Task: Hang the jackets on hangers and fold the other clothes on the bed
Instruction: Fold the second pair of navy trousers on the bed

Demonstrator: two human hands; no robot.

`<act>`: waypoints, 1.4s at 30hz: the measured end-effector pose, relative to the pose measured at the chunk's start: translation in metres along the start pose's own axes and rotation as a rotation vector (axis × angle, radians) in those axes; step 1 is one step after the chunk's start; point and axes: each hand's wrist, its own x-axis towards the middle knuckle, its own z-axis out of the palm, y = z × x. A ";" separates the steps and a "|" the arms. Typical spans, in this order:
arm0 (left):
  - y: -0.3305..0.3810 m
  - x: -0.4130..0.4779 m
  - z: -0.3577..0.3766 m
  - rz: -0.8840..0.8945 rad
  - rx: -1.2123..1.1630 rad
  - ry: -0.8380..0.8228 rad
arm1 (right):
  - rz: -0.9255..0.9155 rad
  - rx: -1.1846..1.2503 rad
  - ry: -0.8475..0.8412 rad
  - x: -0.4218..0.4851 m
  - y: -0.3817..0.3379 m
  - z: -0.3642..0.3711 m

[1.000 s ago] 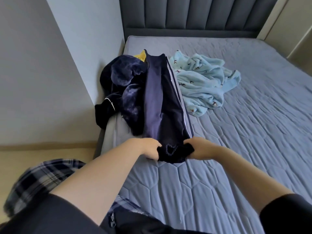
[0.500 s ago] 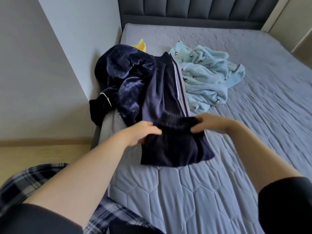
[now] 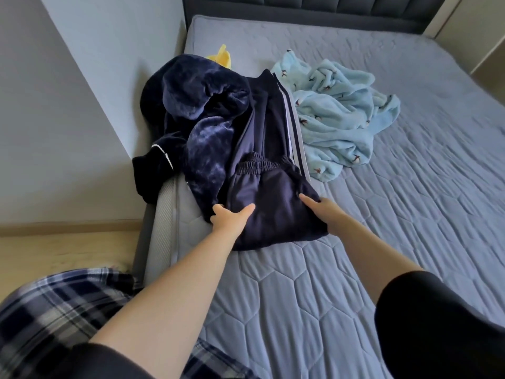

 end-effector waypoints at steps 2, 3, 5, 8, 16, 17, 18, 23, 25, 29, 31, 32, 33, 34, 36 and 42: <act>0.003 0.002 0.002 -0.037 -0.025 -0.002 | 0.034 -0.004 -0.021 -0.001 0.000 -0.001; 0.001 0.002 0.001 -0.052 -0.005 -0.031 | 0.043 -0.050 -0.016 -0.003 -0.001 -0.002; -0.009 0.002 -0.006 -0.108 0.072 -0.191 | 0.038 -0.289 -0.047 -0.008 0.001 -0.010; -0.032 -0.006 -0.022 -0.250 0.259 -0.571 | 0.193 -0.617 -0.331 -0.029 0.015 -0.019; -0.048 -0.001 -0.022 -0.125 -0.039 -0.555 | 0.081 -0.198 -0.378 -0.038 0.019 -0.017; -0.049 0.000 -0.020 -0.089 -0.032 -0.514 | 0.001 -0.238 -0.225 -0.036 0.019 -0.011; -0.049 0.000 -0.019 -0.070 0.002 -0.489 | -0.072 -0.353 -0.070 -0.035 0.021 -0.004; -0.055 0.003 -0.031 -0.177 0.257 -0.676 | 0.087 -0.815 -0.200 -0.030 0.028 0.009; -0.060 0.005 -0.034 -0.121 0.343 -0.612 | 0.207 -0.737 -0.299 -0.028 0.025 0.004; -0.052 0.007 -0.026 0.104 0.216 -0.306 | 0.140 -0.399 -0.259 -0.024 0.014 -0.001; -0.041 0.007 -0.022 0.241 0.084 -0.191 | -0.073 -0.298 -0.113 -0.021 0.008 0.003; -0.037 0.008 -0.021 0.296 0.031 -0.153 | -0.172 -0.283 -0.032 -0.022 0.004 0.008; -0.034 0.009 -0.021 0.326 -0.011 -0.135 | -0.245 -0.256 0.039 -0.023 0.002 0.014; -0.032 0.010 -0.020 0.348 -0.037 -0.124 | -0.292 -0.199 0.096 -0.024 0.001 0.020; -0.031 0.013 -0.021 0.370 -0.040 -0.119 | -0.319 -0.050 0.195 -0.021 -0.002 0.029; -0.028 0.022 -0.021 0.278 -0.032 -0.160 | -0.144 -0.303 0.261 0.014 -0.014 0.035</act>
